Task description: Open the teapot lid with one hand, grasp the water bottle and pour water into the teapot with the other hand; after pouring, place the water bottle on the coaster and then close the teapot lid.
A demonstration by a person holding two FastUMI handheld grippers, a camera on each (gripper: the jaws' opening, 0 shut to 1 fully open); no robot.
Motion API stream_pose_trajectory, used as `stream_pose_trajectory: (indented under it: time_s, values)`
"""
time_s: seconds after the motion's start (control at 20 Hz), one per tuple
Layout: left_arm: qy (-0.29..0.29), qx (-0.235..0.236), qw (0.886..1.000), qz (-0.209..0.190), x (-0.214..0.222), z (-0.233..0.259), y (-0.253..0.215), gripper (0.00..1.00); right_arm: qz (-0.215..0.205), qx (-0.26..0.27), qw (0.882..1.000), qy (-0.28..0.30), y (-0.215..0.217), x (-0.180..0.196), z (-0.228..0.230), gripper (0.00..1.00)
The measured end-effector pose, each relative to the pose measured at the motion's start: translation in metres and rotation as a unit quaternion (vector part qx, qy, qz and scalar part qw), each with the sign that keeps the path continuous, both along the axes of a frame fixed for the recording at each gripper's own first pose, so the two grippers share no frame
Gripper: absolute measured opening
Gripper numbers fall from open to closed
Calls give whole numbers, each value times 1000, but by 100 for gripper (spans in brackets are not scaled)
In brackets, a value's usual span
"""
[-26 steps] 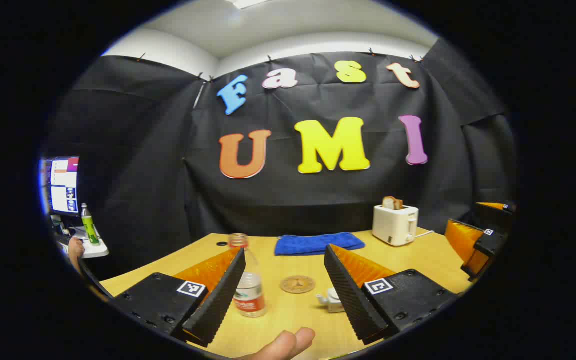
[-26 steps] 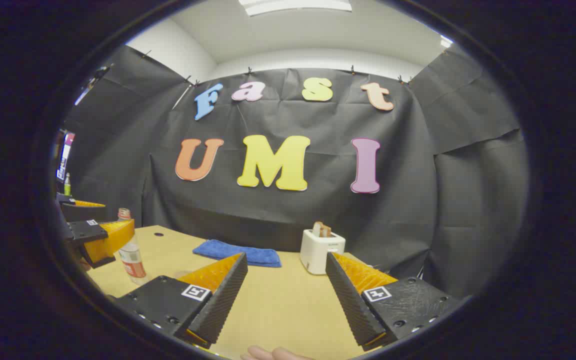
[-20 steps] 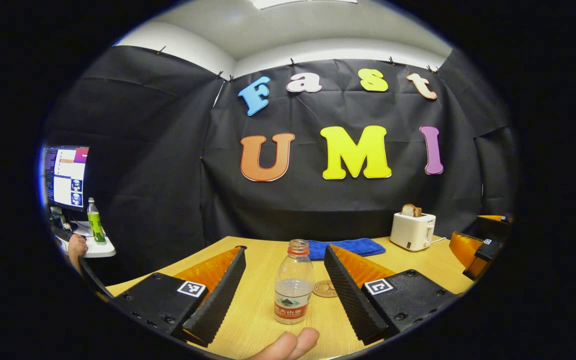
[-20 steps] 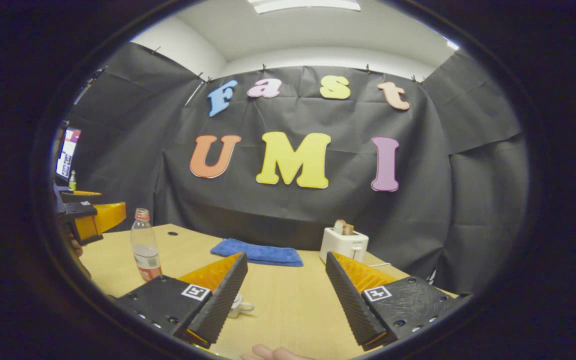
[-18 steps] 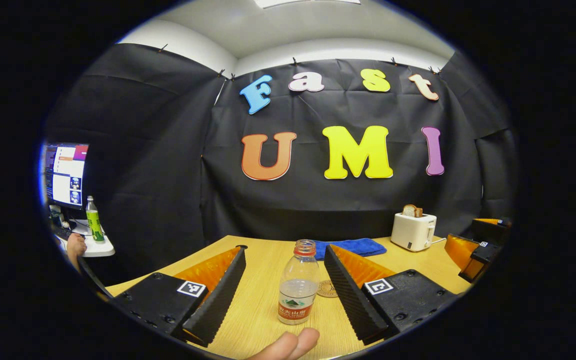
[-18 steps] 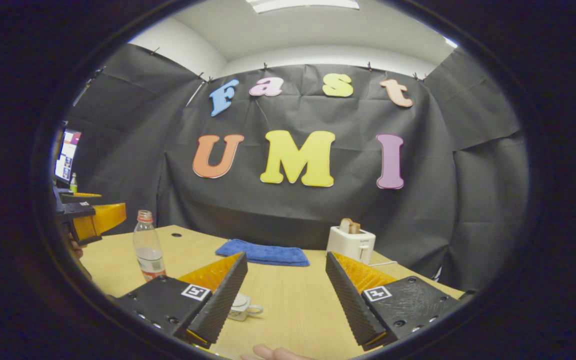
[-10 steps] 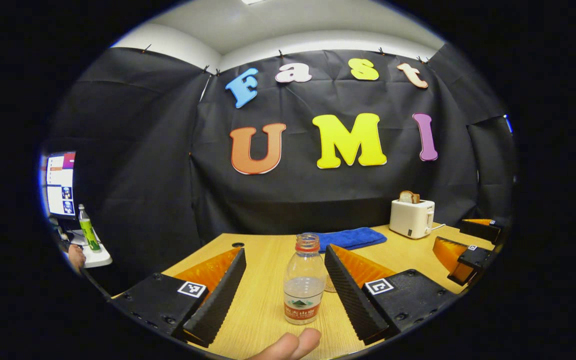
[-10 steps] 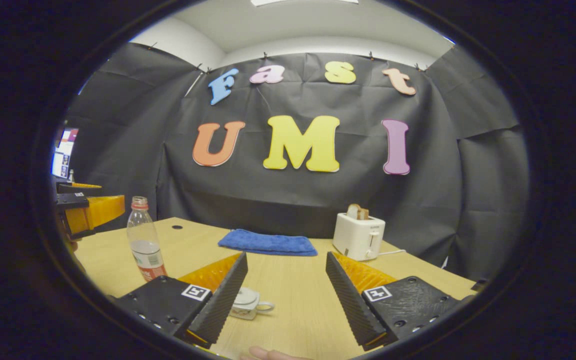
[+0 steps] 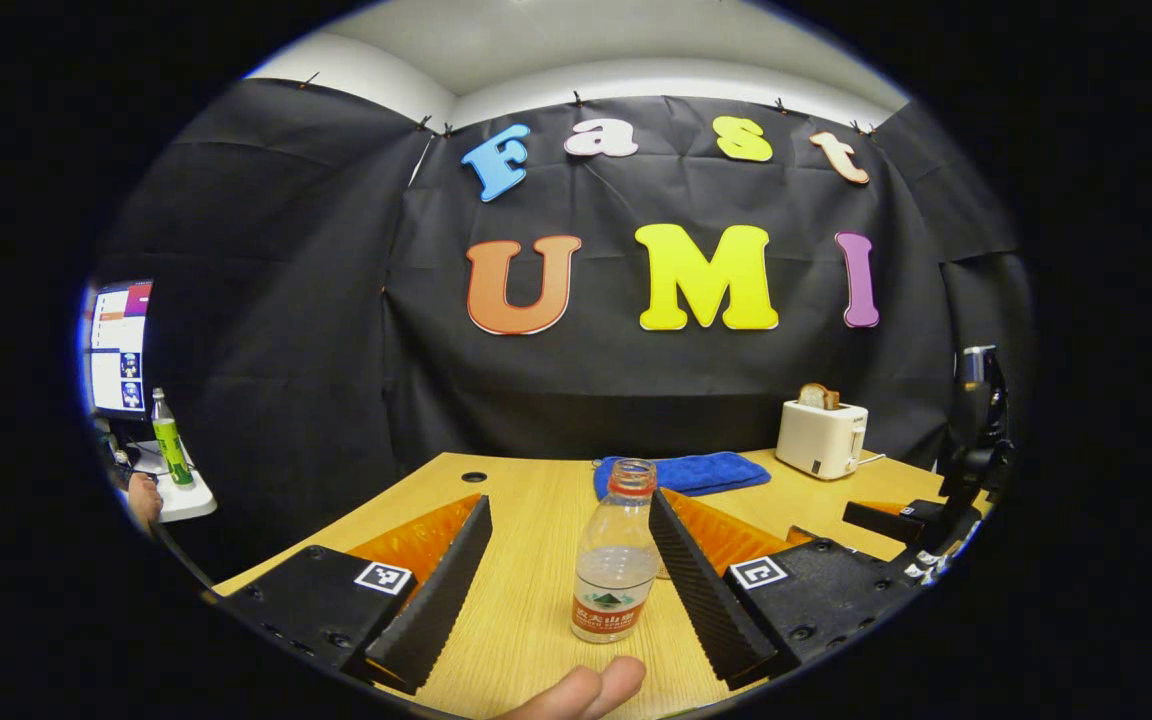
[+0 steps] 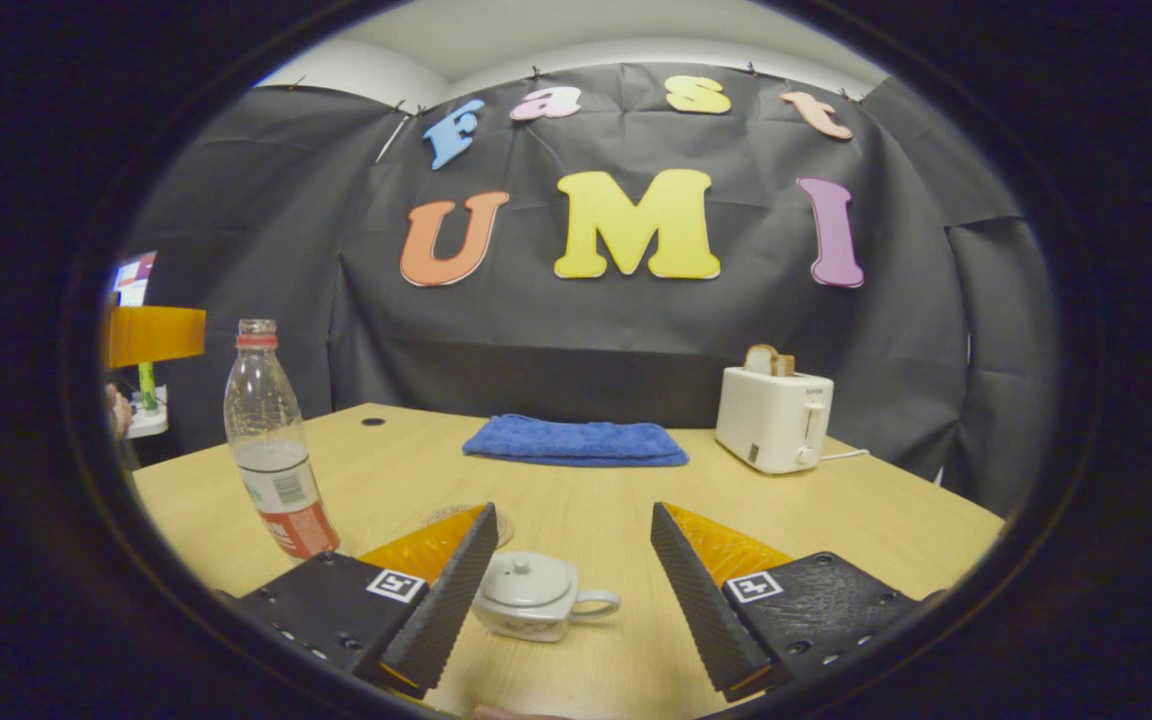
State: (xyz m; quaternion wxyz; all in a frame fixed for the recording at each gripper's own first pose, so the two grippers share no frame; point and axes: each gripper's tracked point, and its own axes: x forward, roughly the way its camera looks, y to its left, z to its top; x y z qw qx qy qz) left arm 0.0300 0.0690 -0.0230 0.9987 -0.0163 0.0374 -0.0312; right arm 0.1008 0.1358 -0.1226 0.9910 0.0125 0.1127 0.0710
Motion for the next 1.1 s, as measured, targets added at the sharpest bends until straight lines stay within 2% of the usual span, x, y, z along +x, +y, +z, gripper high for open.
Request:
stream_pose_trajectory:
  time_s: [0.1,0.3,0.35,0.4,0.45,0.6,0.65,0.7,0.75,0.9,0.95,1.1]
  values:
    - [2,0,1000,3,-1,-5,3,99,15,2,1000,6,8,9,-7,89]
    - [3,5,1000,8,3,-25,6,99,33,0,999,25,17,19,-23,67]
    - [10,9,1000,9,6,-32,9,99,40,7,999,23,21,20,-23,51]
    - [12,10,1000,8,7,-35,8,99,42,10,999,23,24,20,-23,52]
    - [9,9,1000,6,10,-36,9,99,42,11,999,23,25,20,-22,42]
    - [11,6,1000,-5,11,-41,6,99,47,17,998,25,31,18,-26,43]
    - [11,7,1000,-4,11,-43,7,99,46,19,998,24,31,16,-26,27]
    - [13,7,1000,-4,10,-46,7,99,43,18,999,26,31,17,-24,18]
    - [18,6,1000,-4,9,-50,7,99,43,17,999,26,32,17,-24,14]
    - [26,3,1000,-6,6,-56,6,99,35,10,999,25,30,19,-25,14]
    - [29,1,1000,-6,4,-58,6,99,37,5,999,24,31,16,-24,4]
    - [34,-4,999,-14,2,-61,0,99,37,-13,999,20,31,17,-21,4]
